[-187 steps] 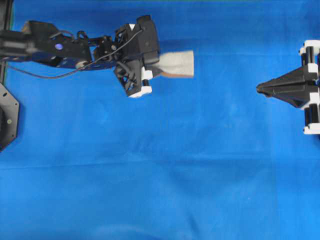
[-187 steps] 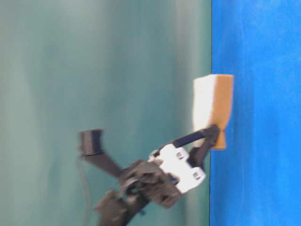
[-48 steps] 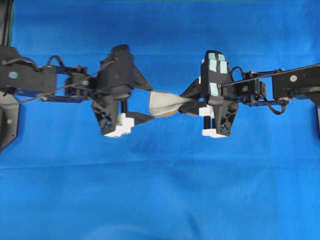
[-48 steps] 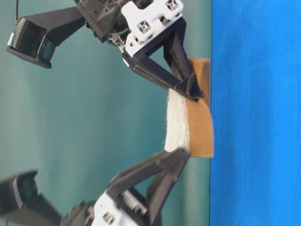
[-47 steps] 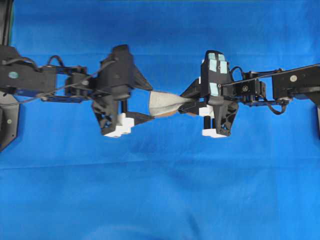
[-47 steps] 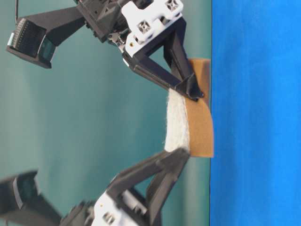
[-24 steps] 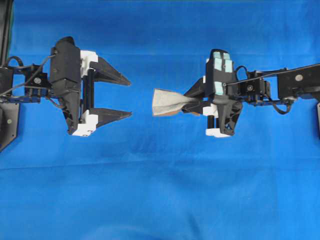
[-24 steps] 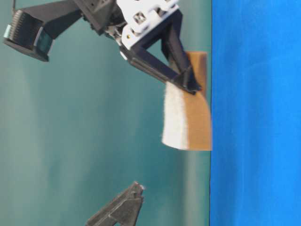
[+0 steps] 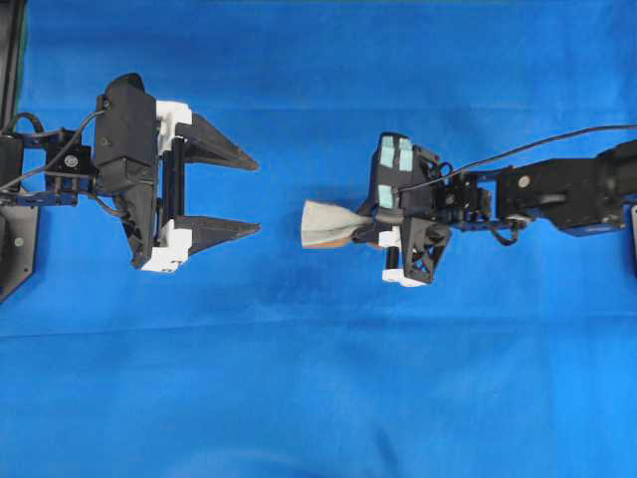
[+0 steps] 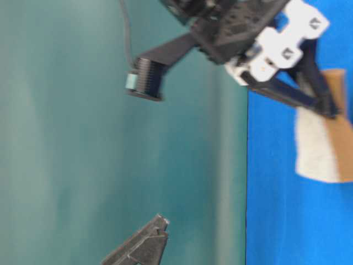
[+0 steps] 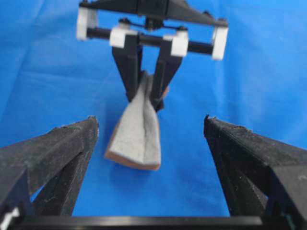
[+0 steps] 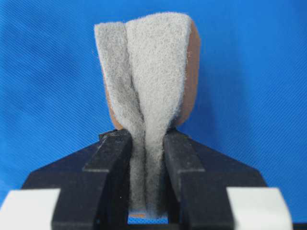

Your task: Hand over the sponge with the left arm and wipe it with the right arm.

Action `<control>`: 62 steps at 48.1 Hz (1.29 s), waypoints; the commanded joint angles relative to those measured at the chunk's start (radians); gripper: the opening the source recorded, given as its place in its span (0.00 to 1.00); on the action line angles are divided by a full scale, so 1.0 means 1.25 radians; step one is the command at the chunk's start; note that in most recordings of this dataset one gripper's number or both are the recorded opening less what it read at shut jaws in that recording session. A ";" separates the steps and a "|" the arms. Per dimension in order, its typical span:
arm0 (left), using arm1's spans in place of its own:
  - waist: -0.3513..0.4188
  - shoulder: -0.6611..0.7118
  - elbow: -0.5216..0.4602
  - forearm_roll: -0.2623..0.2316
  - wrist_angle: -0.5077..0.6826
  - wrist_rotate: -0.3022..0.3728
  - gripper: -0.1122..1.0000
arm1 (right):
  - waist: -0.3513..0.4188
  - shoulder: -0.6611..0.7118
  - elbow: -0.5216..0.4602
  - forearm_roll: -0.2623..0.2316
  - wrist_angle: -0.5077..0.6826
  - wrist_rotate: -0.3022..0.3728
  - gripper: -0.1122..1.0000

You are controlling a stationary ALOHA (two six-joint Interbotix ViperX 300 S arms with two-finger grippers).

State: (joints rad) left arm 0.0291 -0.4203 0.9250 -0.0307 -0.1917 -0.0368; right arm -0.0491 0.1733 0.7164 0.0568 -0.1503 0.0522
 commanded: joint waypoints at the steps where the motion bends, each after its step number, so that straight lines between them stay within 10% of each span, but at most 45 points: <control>1: -0.001 -0.009 -0.007 0.001 -0.006 0.001 0.88 | 0.001 0.006 -0.007 0.009 -0.018 0.002 0.31; 16: -0.002 -0.010 -0.006 0.001 -0.006 0.004 0.88 | -0.007 0.017 -0.006 0.011 -0.021 0.001 0.31; 43: -0.001 -0.010 -0.005 0.001 -0.005 0.005 0.88 | -0.228 -0.013 0.034 -0.021 -0.029 -0.015 0.31; 62: -0.002 -0.010 -0.005 0.001 -0.004 0.009 0.88 | -0.123 -0.006 0.029 -0.017 -0.029 0.001 0.31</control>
State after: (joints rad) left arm 0.0291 -0.4203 0.9281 -0.0307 -0.1917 -0.0291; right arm -0.2592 0.1825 0.7639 0.0307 -0.1825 0.0491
